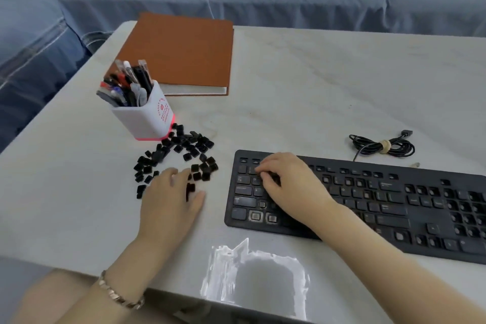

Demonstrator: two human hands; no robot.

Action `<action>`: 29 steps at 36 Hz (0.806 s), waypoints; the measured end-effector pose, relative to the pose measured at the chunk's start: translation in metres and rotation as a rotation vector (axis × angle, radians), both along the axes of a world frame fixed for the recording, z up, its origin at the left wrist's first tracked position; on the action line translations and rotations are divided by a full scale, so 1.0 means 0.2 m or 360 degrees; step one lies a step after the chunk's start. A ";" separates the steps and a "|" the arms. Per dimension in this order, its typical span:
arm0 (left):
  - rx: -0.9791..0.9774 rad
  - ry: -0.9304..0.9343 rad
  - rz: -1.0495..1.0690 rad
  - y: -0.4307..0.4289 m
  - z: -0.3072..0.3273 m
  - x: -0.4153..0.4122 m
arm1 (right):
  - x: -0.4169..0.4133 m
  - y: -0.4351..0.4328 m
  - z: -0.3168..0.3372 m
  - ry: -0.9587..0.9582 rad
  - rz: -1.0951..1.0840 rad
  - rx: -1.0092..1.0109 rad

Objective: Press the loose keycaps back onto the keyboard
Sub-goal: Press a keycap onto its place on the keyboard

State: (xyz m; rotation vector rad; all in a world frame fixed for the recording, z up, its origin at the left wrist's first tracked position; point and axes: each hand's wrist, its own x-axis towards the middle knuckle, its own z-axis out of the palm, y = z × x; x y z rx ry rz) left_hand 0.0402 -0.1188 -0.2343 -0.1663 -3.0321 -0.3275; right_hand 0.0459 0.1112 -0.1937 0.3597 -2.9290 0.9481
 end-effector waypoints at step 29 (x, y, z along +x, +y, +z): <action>0.2469 -0.0509 0.0888 -0.14 0.17 -0.04 | -0.17 -0.60 -0.14 -0.0256 0.0453 0.0563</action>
